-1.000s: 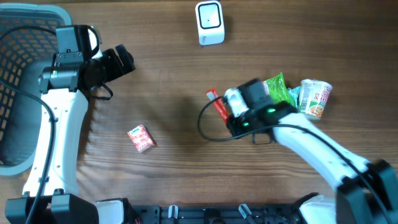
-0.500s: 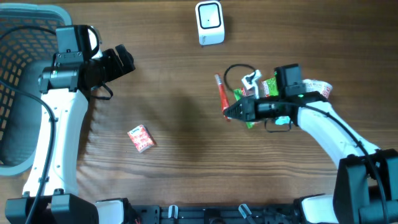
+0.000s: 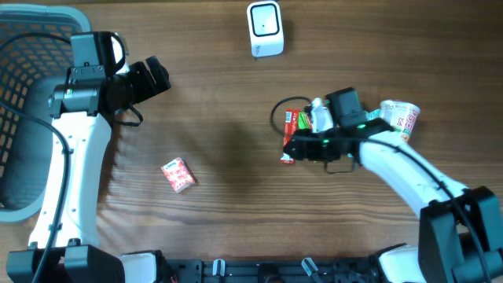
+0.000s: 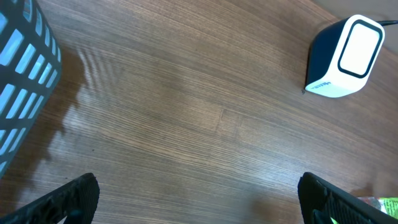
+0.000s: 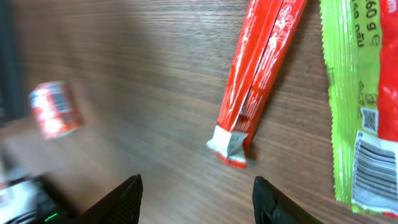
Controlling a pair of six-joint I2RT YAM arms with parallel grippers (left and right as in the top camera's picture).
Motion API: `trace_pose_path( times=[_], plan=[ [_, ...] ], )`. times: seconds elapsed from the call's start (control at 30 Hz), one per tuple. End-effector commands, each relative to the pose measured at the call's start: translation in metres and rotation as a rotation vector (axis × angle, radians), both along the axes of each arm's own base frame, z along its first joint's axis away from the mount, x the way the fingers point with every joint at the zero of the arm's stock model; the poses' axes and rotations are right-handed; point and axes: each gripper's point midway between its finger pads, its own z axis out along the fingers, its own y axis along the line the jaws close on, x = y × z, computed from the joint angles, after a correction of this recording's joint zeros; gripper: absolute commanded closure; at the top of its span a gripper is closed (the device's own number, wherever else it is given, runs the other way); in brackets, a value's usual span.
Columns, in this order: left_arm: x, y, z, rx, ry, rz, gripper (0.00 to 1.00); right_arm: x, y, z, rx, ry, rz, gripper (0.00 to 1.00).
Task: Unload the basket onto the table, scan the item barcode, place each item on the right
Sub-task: 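Raise the Nescafe stick up toward the white scanner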
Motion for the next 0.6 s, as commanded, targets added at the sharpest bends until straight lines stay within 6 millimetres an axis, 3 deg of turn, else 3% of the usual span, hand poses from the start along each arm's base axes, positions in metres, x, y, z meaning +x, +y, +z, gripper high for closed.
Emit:
trace_pose_path(
  times=[0.0, 0.03, 0.07, 0.1, 0.17, 0.2, 0.3, 0.5, 0.53, 0.57],
  plan=[
    [0.001, 0.003, 0.005, 0.011, -0.017, -0.001, 0.0, 0.026, 0.003, -0.002, -0.162, -0.155, -0.069, 0.23],
    [0.001, 0.003, 0.005, 0.011, -0.017, -0.001, 0.0, 0.027, 0.01, 0.0, -0.144, -0.172, -0.058, 0.0],
    [0.001, 0.003, 0.005, 0.011, -0.016, -0.001, 0.0, 0.027, 0.013, 0.001, -0.133, -0.175, -0.055, 0.0],
    [0.001, 0.003, 0.005, 0.011, -0.016, -0.001, 0.0, 0.027, 0.012, 0.001, -0.131, -0.17, -0.06, 0.14],
    [0.001, 0.003, 0.005, 0.011, -0.016, -0.001, 0.0, 0.025, 0.006, -0.003, -0.126, -0.101, -0.155, 0.62],
    [0.001, 0.003, 0.005, 0.011, -0.016, -0.001, 0.0, 0.024, 0.004, -0.006, -0.123, -0.07, -0.192, 0.71],
    [0.001, 0.003, 0.005, 0.011, -0.016, -0.001, 0.0, 0.018, 0.007, -0.02, -0.123, -0.017, -0.182, 0.67],
    [0.001, 0.003, 0.005, 0.011, -0.017, -0.001, 0.0, 0.011, 0.003, -0.06, -0.172, 0.083, -0.191, 0.72],
    [0.001, 0.003, 0.005, 0.011, -0.016, -0.001, 0.0, 0.01, 0.002, -0.064, -0.18, 0.095, -0.197, 0.76],
    [0.001, 0.003, 0.005, 0.011, -0.016, -0.001, 0.0, 0.01, 0.0, -0.067, -0.196, 0.093, -0.202, 0.9]
  ],
)
